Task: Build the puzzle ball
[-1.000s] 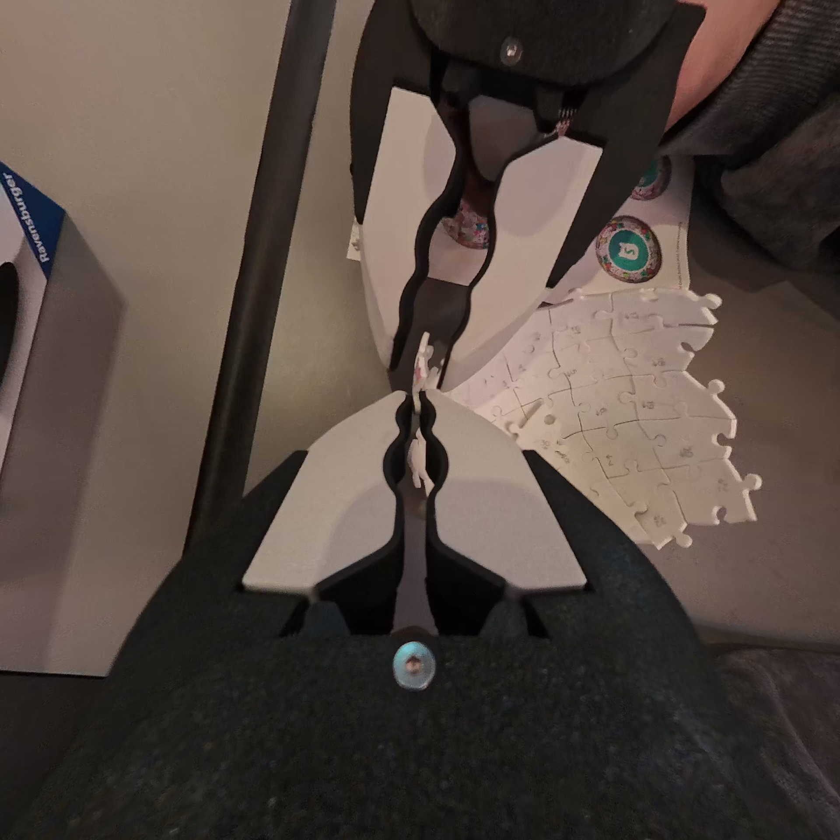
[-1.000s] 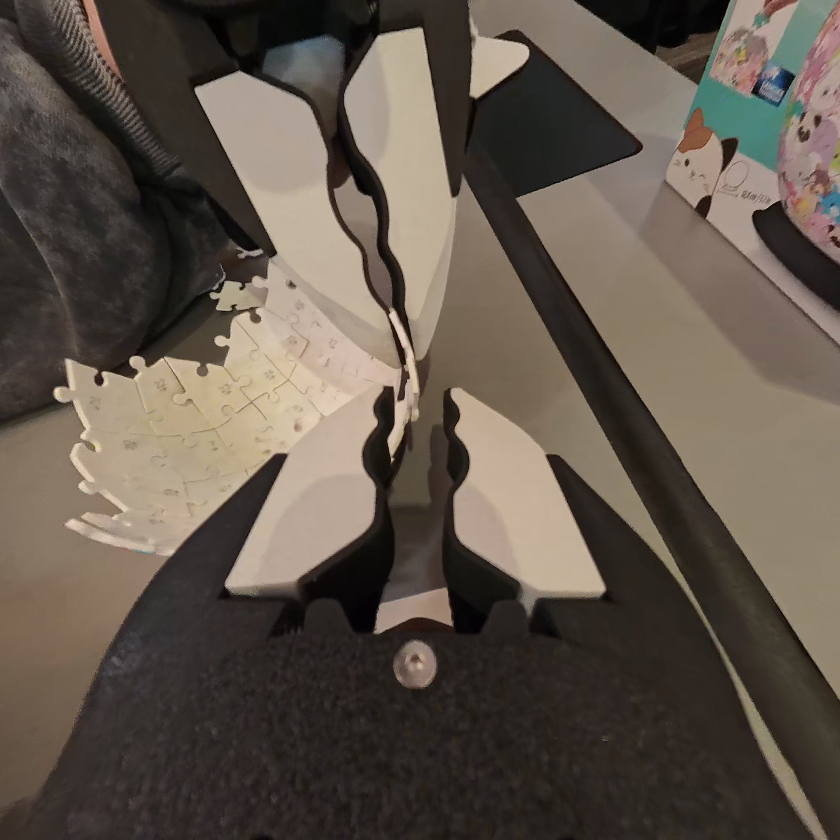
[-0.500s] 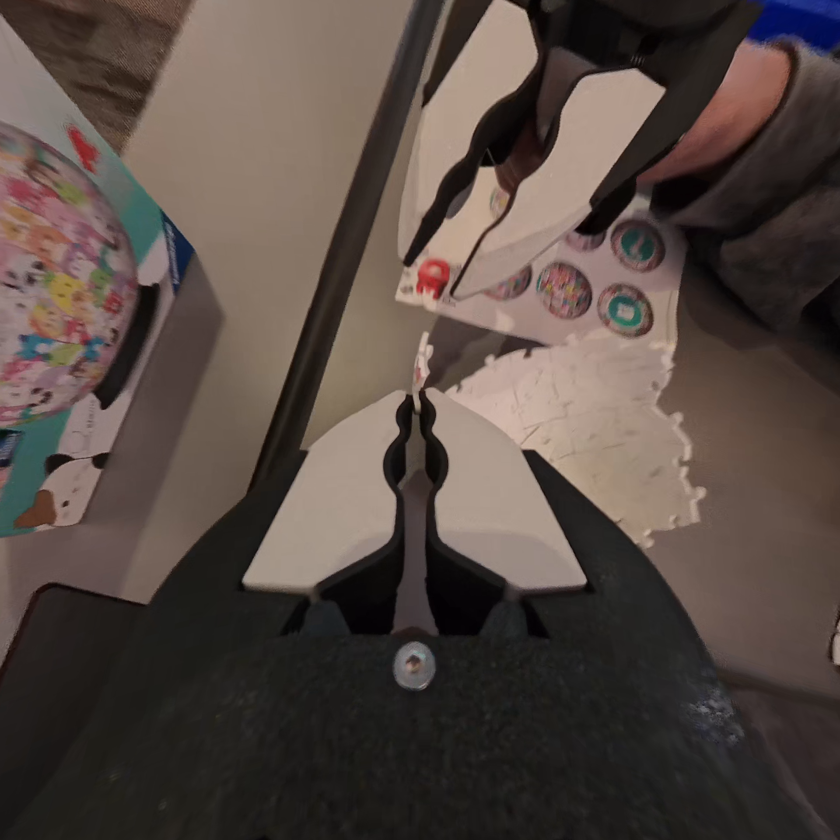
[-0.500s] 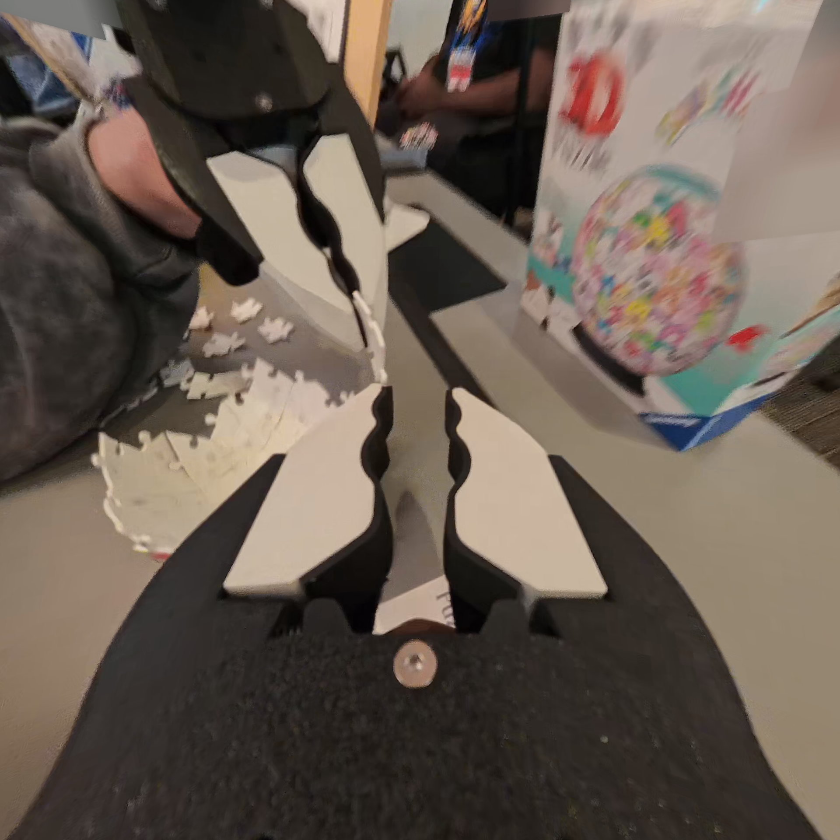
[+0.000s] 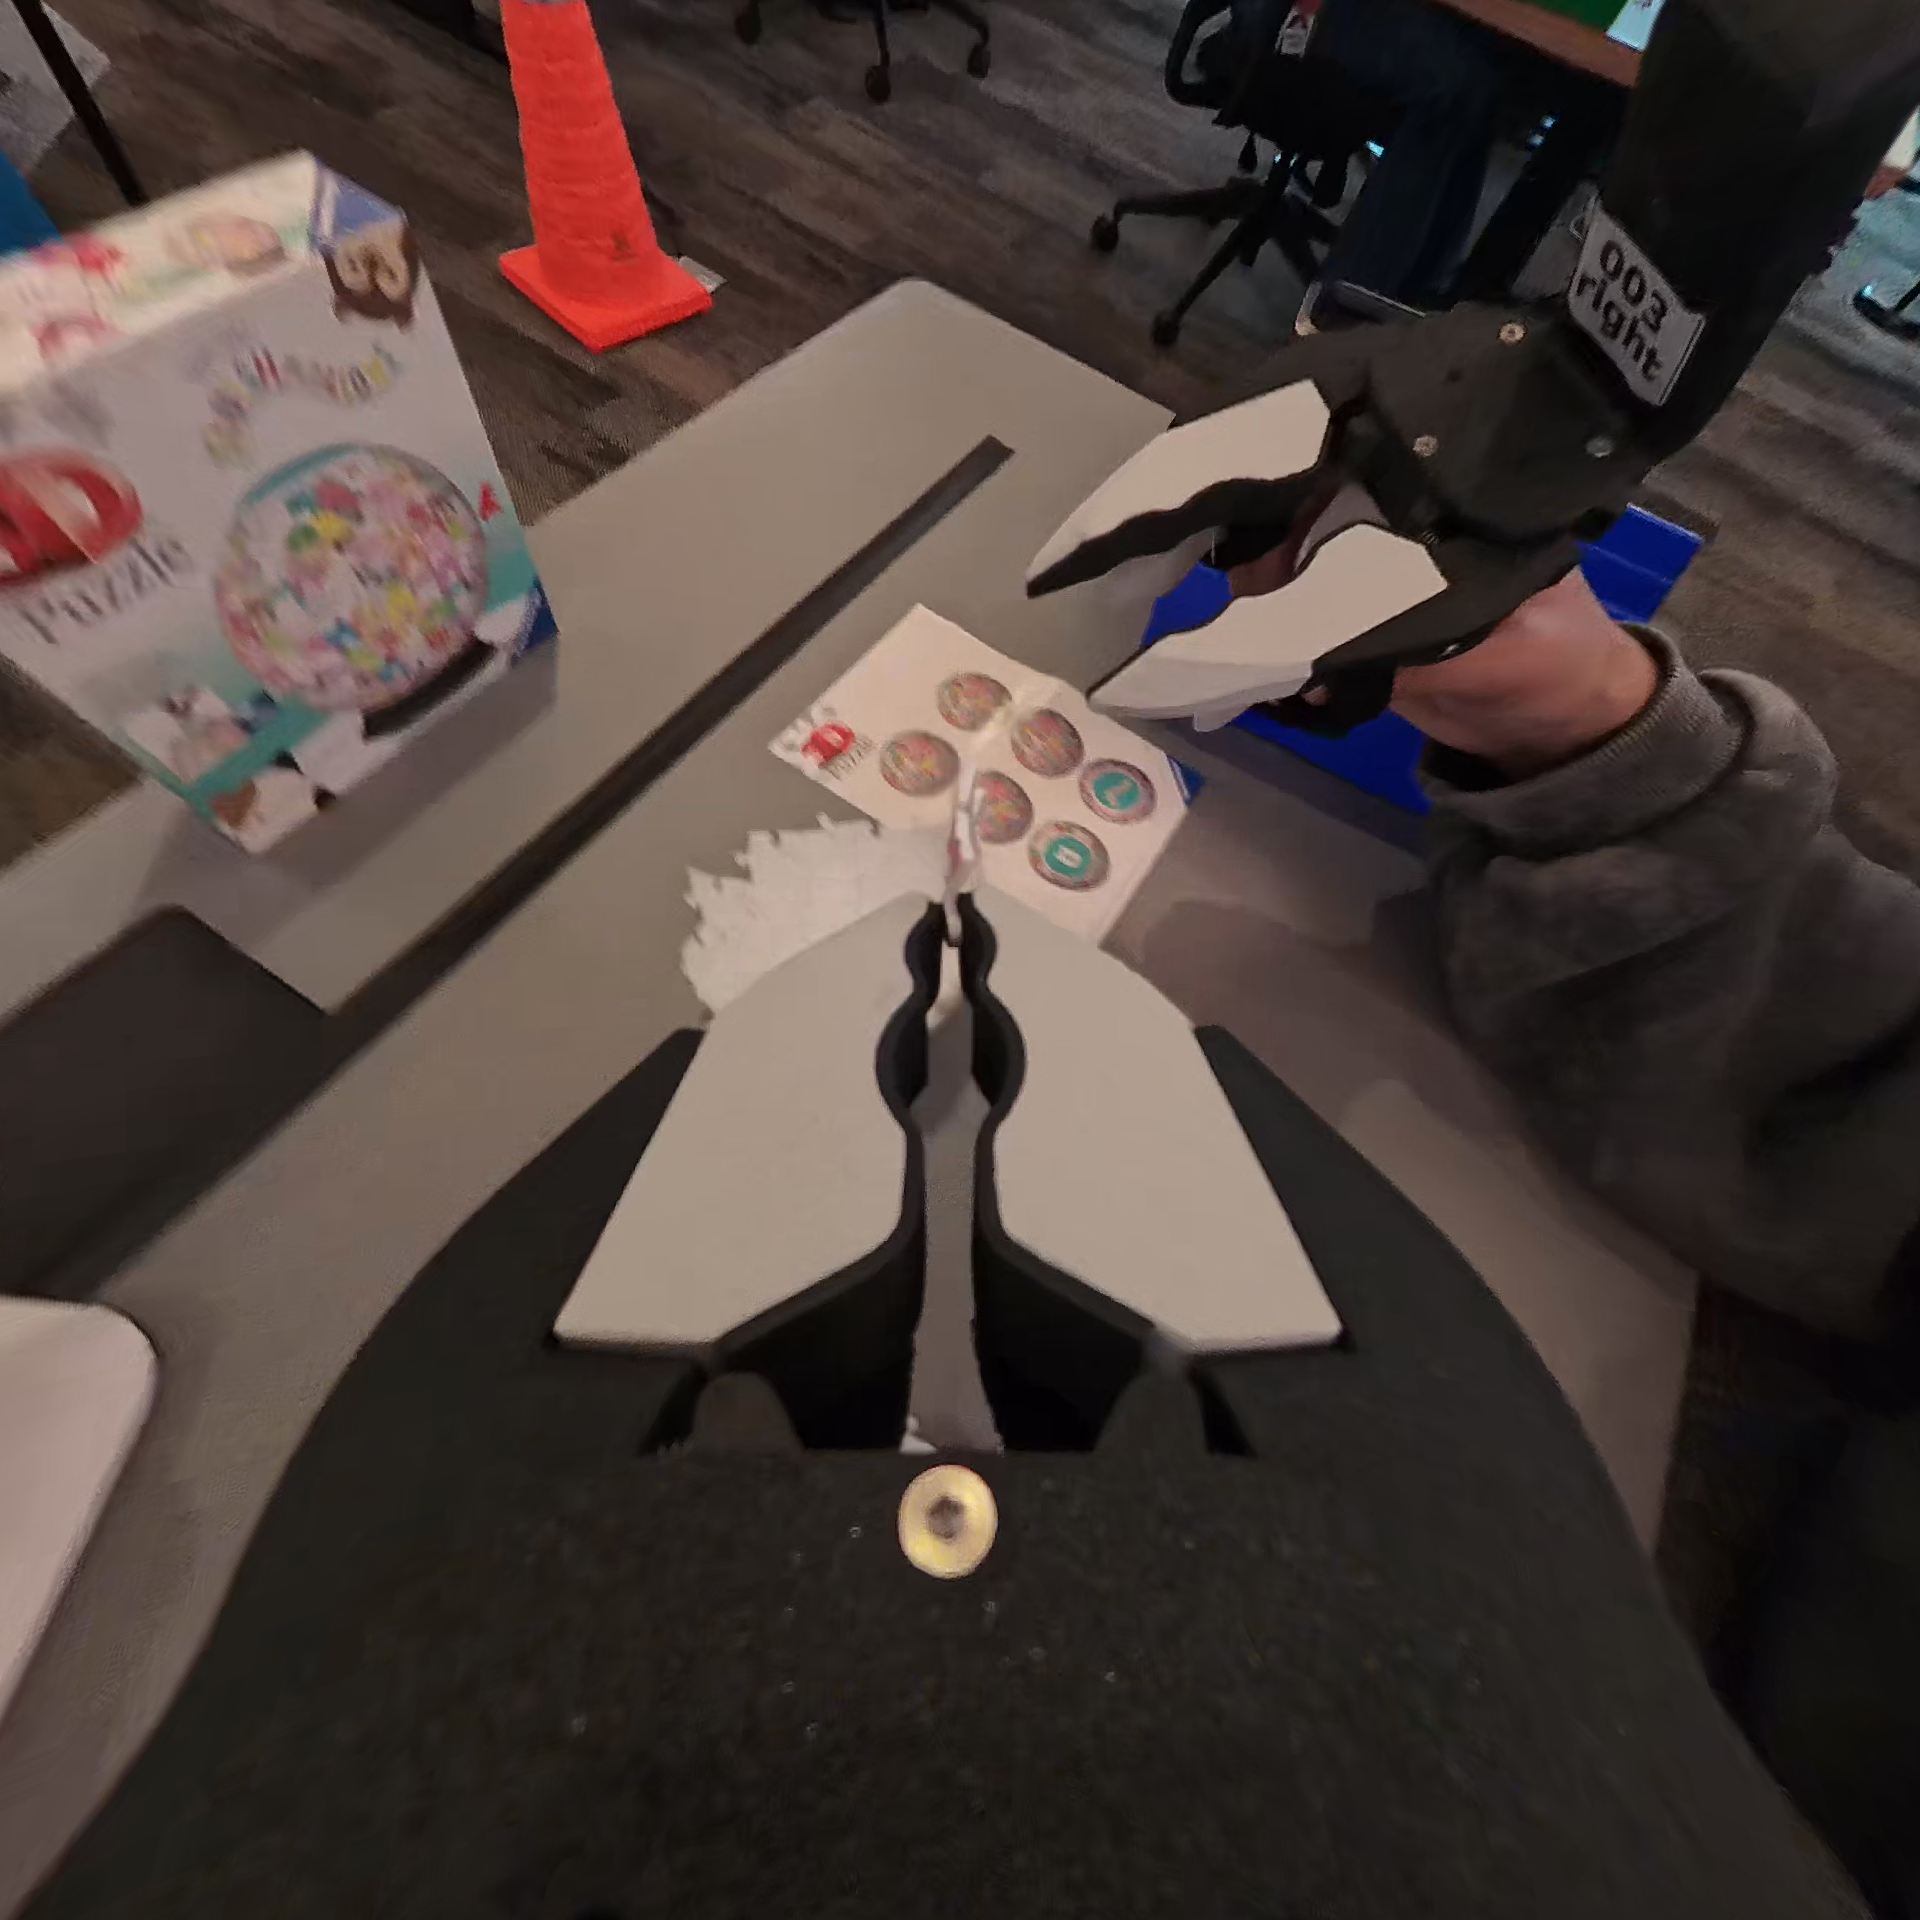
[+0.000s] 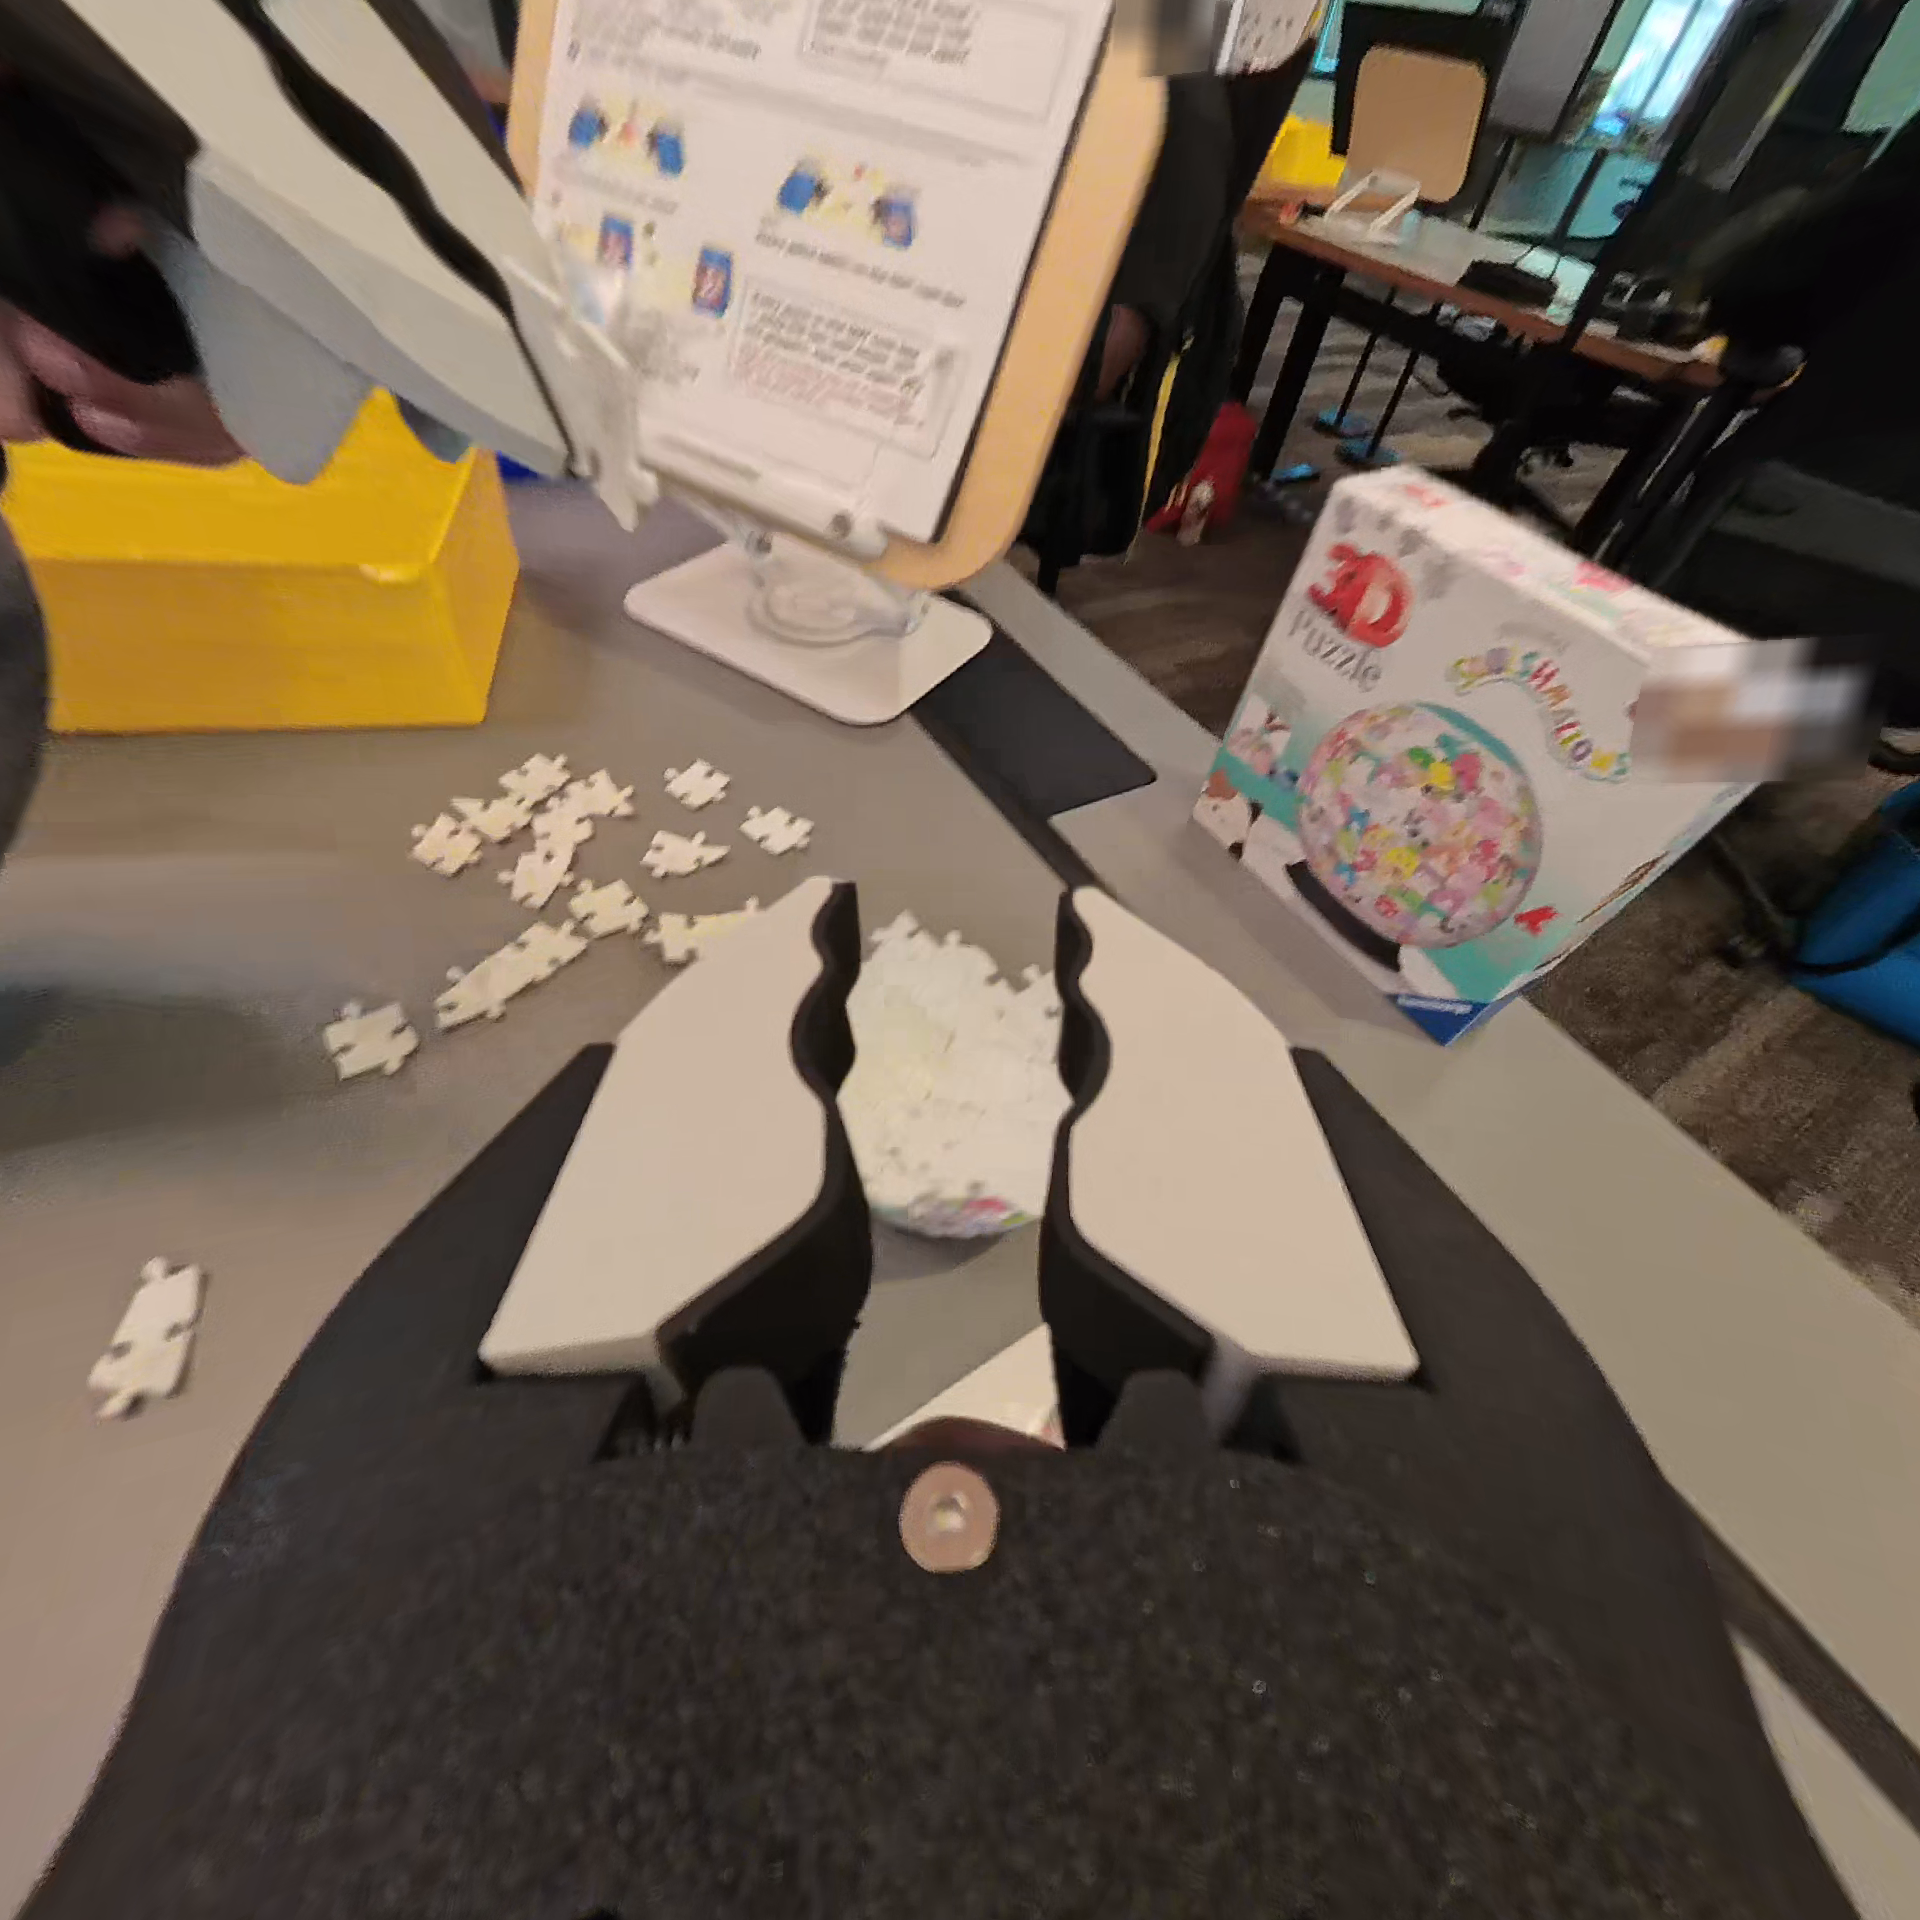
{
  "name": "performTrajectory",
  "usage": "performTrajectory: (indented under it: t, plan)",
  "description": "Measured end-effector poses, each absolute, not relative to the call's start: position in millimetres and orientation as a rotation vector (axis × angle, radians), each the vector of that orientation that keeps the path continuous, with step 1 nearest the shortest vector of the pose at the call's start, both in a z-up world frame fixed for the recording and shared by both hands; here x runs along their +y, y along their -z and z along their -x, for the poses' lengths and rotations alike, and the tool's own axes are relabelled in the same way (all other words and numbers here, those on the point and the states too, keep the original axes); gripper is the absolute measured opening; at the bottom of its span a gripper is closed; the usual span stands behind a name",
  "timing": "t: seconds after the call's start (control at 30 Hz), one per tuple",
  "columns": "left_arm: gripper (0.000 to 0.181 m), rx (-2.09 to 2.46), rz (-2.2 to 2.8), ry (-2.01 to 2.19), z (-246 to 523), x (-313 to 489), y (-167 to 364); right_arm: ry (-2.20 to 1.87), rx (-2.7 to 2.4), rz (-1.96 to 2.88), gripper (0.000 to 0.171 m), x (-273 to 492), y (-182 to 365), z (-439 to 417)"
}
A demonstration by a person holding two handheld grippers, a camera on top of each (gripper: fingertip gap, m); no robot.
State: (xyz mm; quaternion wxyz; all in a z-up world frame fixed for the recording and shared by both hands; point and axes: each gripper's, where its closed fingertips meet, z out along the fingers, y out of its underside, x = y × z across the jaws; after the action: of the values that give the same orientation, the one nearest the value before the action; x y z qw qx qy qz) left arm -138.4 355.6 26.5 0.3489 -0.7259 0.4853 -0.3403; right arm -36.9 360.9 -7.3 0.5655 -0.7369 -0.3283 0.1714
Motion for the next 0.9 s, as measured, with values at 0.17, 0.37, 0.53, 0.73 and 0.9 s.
performTrajectory:
  t: [0.17,0.37,0.53,0.73,0.9]
  plan:
    - [0.002,1.139,1.992,1.009,177.1,272.2,28.8,-0.426,-0.829,1.808,0.039,292.1,41.7,66.1]
    - [0.002,1.112,2.101,0.974,206.4,204.0,118.9,-0.57,-0.781,1.868,0.04,209.9,109.7,93.9]
    - [0.002,1.076,1.95,1.036,202.0,183.0,120.1,-0.659,-0.669,1.854,0.043,175.7,135.5,105.9]
    - [0.002,1.12,1.844,1.118,188.4,160.2,107.1,-0.66,-0.598,1.838,0.043,164.6,132.8,94.5]
    - [0.002,1.198,1.885,1.043,179.5,152.9,126.5,-0.687,-0.557,1.862,0.043,166.0,138.8,82.1]
